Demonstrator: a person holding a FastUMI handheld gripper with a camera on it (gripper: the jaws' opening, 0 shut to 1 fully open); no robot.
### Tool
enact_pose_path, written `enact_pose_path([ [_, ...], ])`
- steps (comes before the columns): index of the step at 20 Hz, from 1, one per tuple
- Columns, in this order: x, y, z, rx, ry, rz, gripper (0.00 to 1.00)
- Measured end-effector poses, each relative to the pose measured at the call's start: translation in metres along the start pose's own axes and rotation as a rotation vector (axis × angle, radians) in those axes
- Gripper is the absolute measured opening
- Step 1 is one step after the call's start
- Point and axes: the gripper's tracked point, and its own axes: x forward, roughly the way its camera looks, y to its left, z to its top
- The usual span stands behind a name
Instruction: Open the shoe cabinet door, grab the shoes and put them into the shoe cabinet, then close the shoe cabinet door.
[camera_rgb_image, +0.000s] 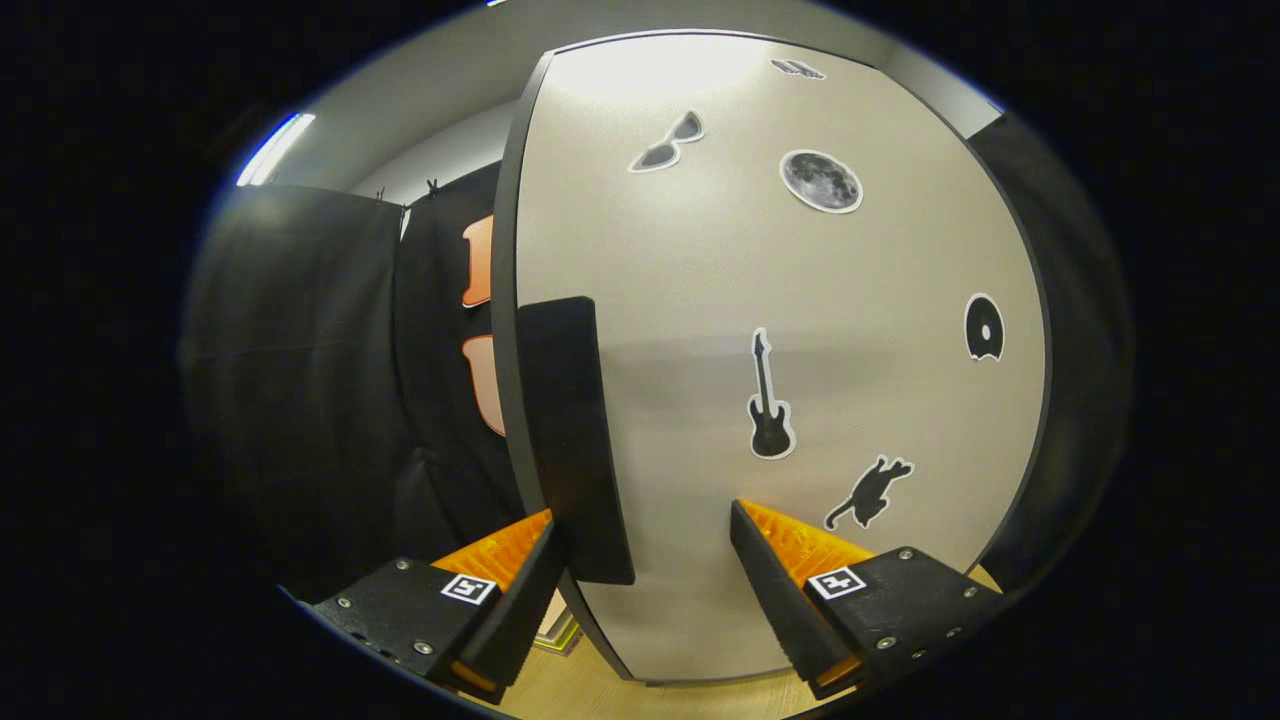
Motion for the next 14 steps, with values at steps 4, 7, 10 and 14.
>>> enact_pose_path([
  [4,0.001,0.000,0.001,-0.003,-0.002,-0.009,0.98],
  [7,-0.003,0.001,-0.002,-0.002,0.036,-0.020,0.98],
  [10,-0.024,0.003,0.009,-0.028,0.008,-0.039,0.98],
  [14,-0.060,0.002,0.016,-0.054,0.003,-0.061,0.98],
])
